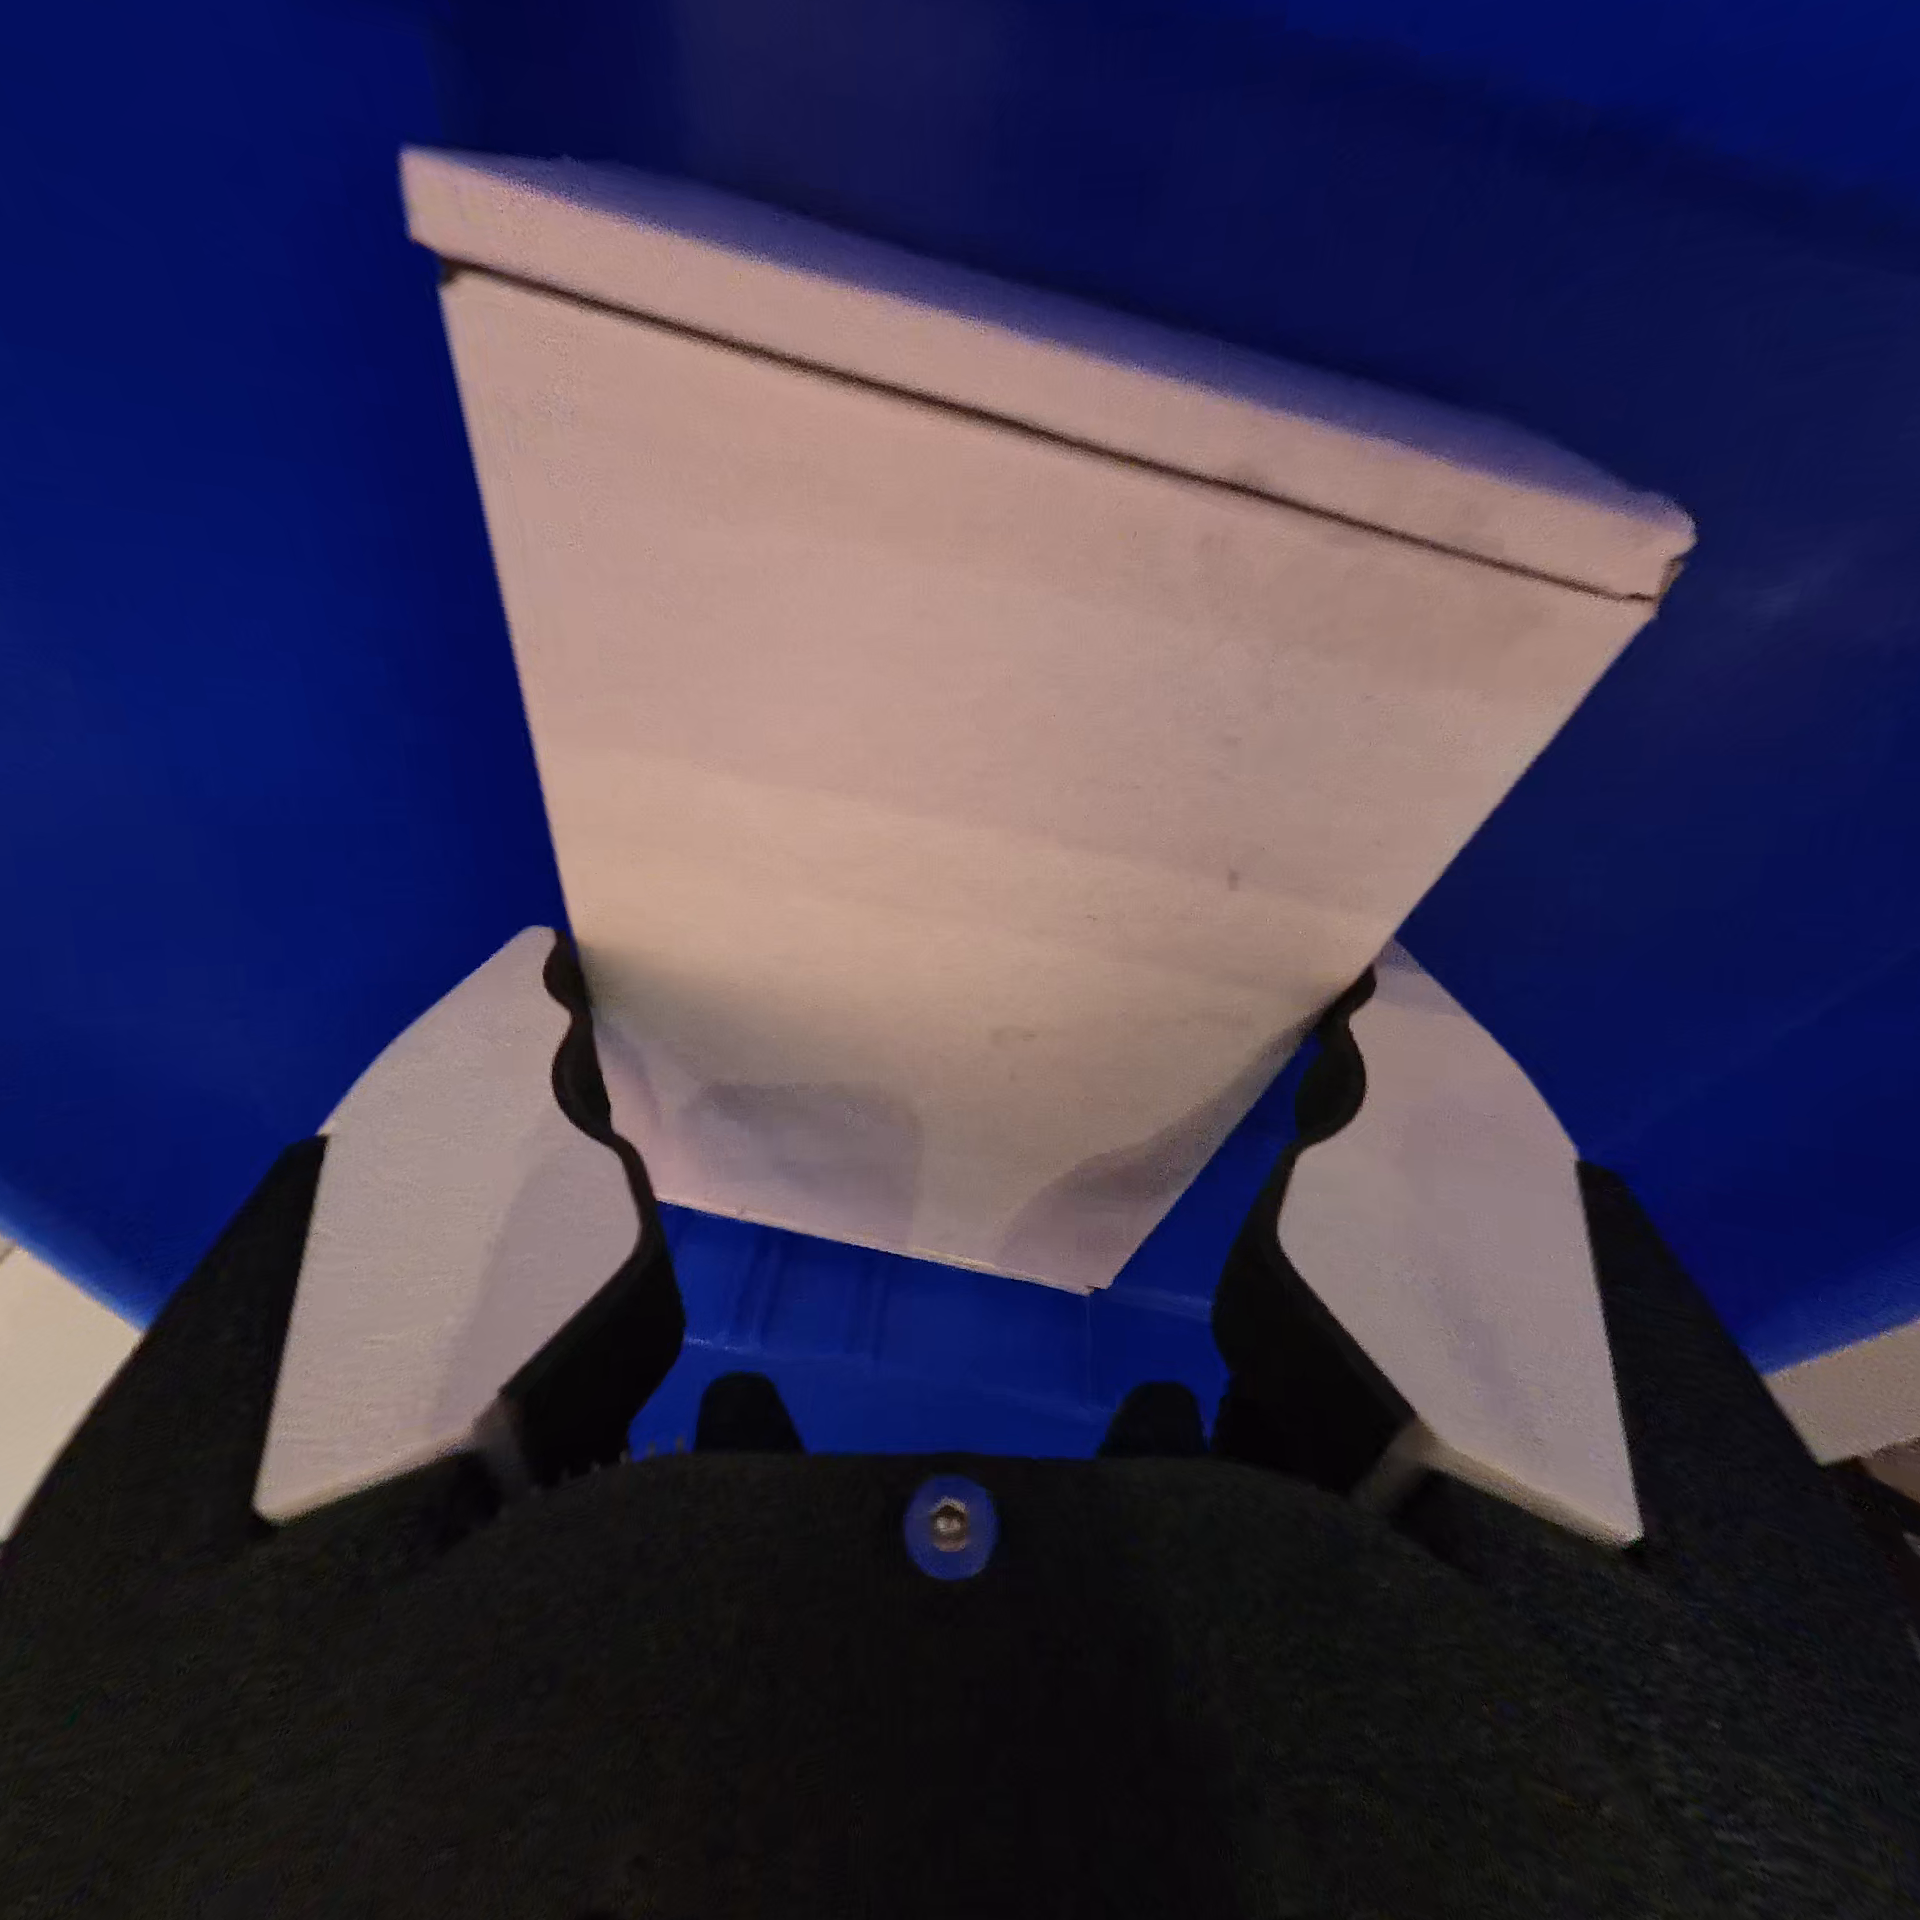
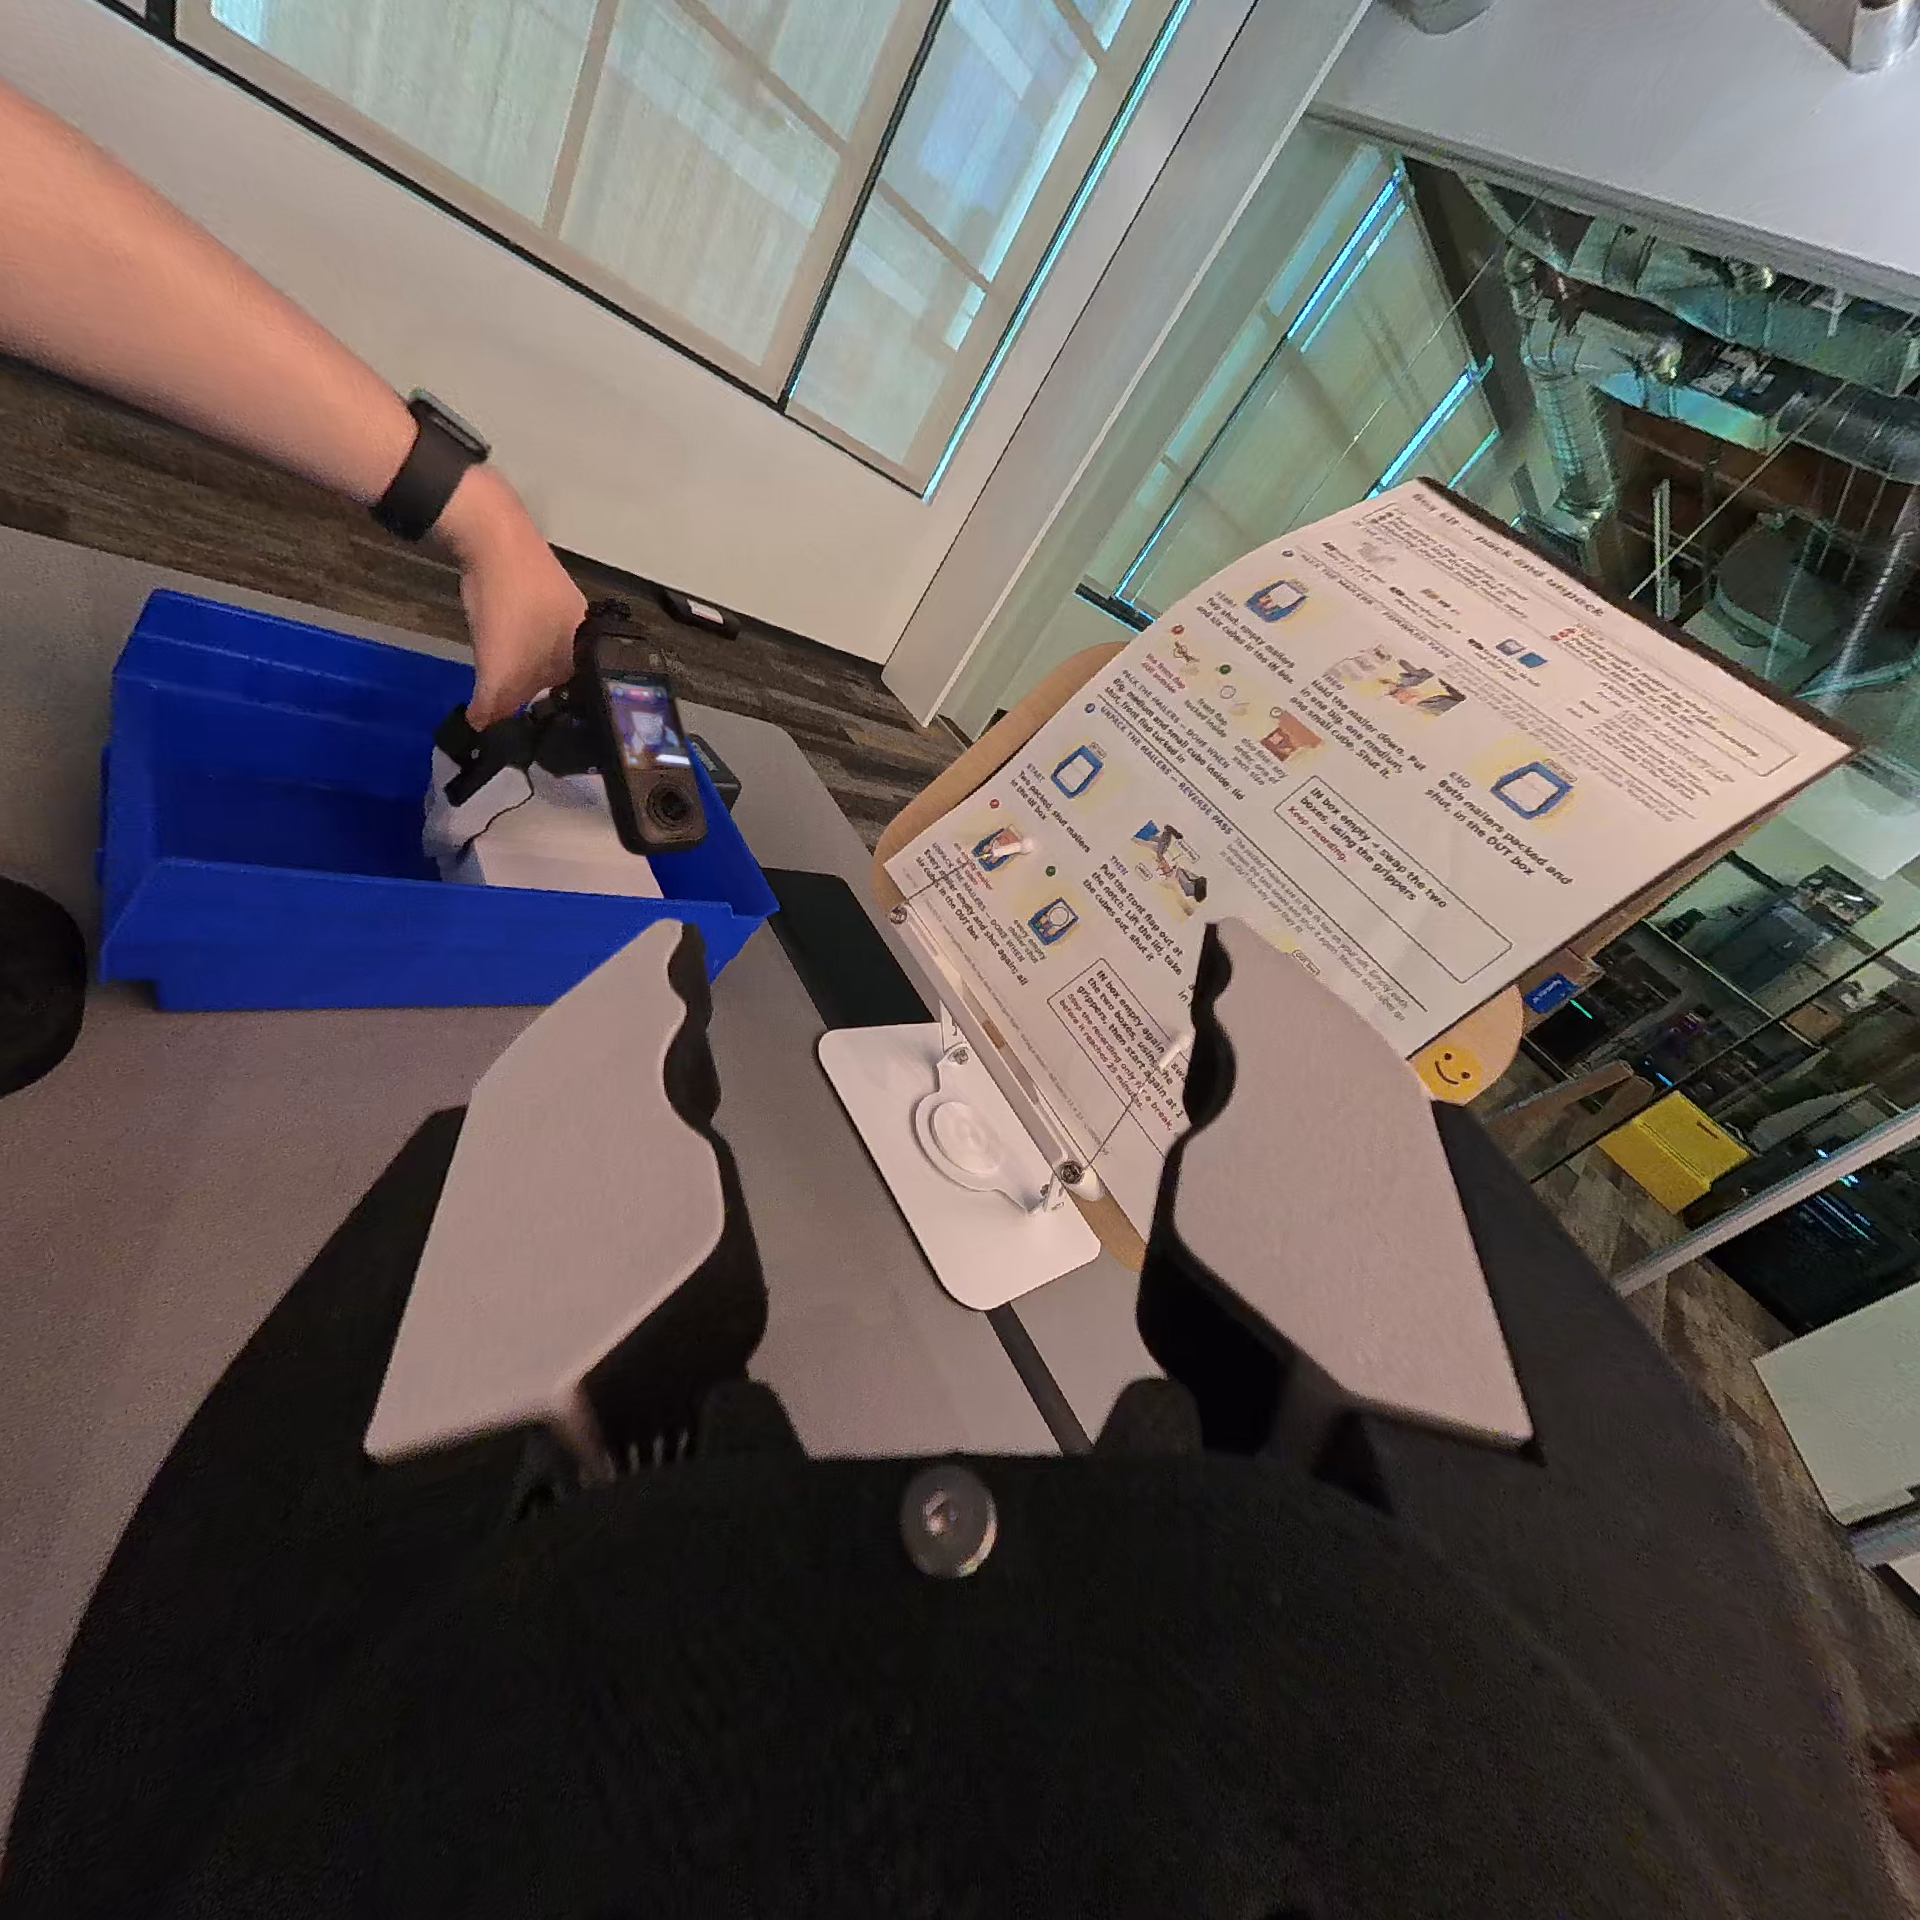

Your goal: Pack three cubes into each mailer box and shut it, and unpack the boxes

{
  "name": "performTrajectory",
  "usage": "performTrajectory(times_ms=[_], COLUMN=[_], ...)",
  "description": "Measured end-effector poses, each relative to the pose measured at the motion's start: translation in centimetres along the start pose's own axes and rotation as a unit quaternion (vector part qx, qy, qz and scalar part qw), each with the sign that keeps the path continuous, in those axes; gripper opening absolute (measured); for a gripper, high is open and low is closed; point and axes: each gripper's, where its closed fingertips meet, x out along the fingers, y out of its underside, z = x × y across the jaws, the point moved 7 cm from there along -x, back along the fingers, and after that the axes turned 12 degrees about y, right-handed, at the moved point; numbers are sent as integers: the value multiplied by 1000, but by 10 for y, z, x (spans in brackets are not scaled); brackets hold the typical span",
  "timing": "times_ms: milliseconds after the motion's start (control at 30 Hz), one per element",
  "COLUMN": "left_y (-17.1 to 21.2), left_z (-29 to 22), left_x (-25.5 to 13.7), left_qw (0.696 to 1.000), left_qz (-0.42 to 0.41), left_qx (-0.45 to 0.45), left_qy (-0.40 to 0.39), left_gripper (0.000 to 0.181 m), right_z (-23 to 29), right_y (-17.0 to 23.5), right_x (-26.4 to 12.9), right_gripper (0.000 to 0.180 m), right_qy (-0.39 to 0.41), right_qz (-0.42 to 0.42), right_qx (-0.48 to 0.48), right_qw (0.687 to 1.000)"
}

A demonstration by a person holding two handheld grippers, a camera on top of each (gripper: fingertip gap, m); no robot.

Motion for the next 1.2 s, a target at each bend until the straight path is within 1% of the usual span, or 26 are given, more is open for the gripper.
performTrajectory(times_ms=[200,300,533,833,1200], left_y=[-1,1,2,5,6], left_z=[1,2,4,5,-1], left_x=[6,17,16,1,-17], left_qw=[1000,999,999,997,997], left_qz=[-9,24,10,0,7], left_qx=[22,38,42,41,29], left_qy=[1,-23,-33,-59,-69], left_gripper=[137,144,142,140,140], right_z=[3,5,10,14,10], right_y=[5,8,12,15,12], right_x=[6,10,15,20,13], right_gripper=[90,90,90,90,90], right_qy=[-6,-10,-19,-29,-27], right_qz=[11,19,30,39,30], right_qx=[-5,-7,-14,-18,-18], right_qw=[1000,1000,999,999,999])
